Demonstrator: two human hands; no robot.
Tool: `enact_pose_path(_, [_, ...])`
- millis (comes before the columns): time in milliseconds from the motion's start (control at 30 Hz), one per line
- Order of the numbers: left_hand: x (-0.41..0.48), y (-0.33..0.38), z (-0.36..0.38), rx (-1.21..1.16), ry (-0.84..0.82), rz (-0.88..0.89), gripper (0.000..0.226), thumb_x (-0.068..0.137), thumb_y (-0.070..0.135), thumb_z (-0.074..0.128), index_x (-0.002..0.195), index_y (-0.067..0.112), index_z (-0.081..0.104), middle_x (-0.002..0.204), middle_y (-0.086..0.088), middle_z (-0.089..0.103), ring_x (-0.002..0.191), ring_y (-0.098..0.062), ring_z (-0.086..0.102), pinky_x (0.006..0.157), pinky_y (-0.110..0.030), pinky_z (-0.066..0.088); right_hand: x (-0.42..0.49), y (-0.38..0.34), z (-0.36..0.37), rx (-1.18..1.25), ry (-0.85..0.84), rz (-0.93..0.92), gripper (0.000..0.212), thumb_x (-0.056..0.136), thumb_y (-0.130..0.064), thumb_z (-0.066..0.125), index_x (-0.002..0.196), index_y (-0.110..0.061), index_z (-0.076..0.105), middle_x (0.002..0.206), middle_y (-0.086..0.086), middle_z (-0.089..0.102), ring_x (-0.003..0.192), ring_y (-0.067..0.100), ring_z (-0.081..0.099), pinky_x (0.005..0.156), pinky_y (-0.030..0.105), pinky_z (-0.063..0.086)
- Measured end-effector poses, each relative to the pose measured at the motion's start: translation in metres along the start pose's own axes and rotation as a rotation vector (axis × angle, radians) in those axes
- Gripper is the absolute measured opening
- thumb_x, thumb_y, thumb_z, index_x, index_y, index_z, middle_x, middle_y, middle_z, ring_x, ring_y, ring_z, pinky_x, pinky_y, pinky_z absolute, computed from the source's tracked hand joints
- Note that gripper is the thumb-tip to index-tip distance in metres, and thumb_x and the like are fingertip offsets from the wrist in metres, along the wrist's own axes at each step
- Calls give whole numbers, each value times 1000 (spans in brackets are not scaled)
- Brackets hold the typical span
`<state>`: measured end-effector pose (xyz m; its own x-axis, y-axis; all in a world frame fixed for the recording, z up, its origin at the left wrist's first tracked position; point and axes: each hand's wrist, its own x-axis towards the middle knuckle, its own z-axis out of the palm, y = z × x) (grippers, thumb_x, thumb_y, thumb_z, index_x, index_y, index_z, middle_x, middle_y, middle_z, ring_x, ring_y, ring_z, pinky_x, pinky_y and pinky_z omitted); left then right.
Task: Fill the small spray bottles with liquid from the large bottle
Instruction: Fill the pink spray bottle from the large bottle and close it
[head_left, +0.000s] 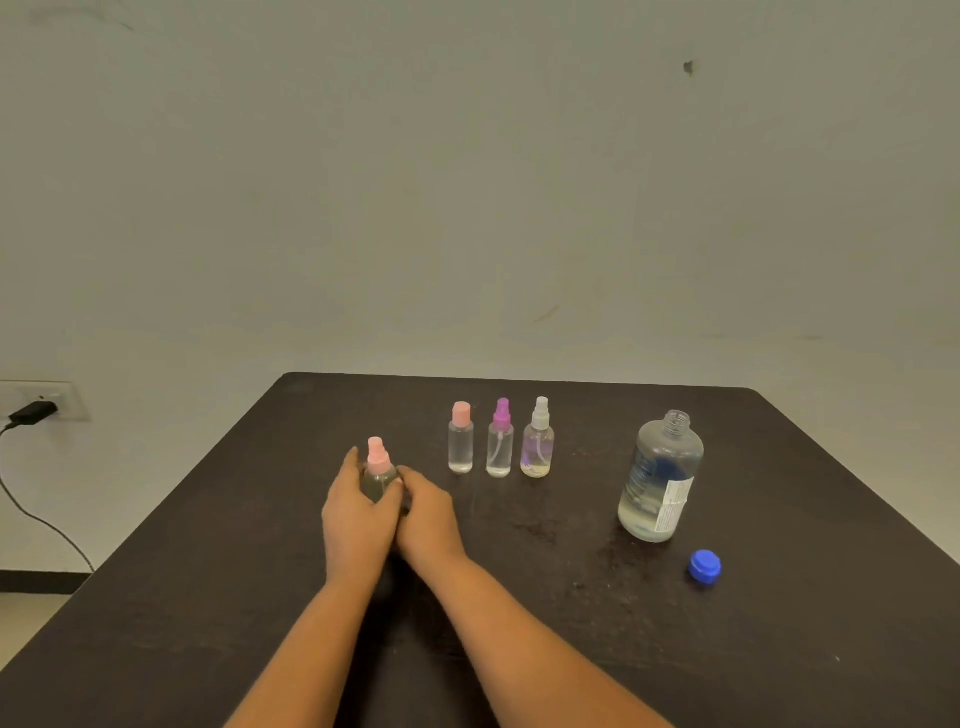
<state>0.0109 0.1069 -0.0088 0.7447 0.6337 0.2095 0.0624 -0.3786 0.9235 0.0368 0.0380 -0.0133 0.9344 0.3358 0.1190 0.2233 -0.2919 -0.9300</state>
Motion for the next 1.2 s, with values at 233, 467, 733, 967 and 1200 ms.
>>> enact_pose_path(233, [-4,10,9,-74,-30,37,27,88,13,60,115,16,62,86,11,61,91,-12,61,67,-15,39,-6,-2,-15,67,31,-58,25,89,-10,48,105,-21,65,95,-5,68,89,5,62,76,13,46])
enact_pose_path(467, [-20,28,37,-121,-182,90,44,83,10,66,124,21,58,101,7,66,96,-10,62,80,-22,46,-12,12,-71,-68,85,-114,34,83,3,47,105,-13,67,78,-8,64,71,0,58,67,9,44])
enact_pose_path(733, [-55,40,78,-142,-371,184,39,77,9,72,112,25,64,96,11,68,94,-1,62,82,-18,50,-44,40,-135,-60,173,-106,38,83,6,52,109,-17,67,90,-10,67,81,-11,61,71,4,44])
enact_pose_path(967, [-61,39,94,-159,-413,191,44,74,9,75,115,21,64,99,7,69,96,-4,63,88,-24,51,-53,52,-151,-3,168,-103,39,85,6,52,114,-18,63,100,-10,65,89,-12,60,74,4,45])
enact_pose_path(1200, [-57,28,98,-219,-437,162,45,73,10,76,115,22,65,99,6,71,94,-9,66,86,-28,54,-52,59,-151,69,167,-105,38,85,8,53,114,-14,63,99,-8,65,87,-15,60,72,4,45])
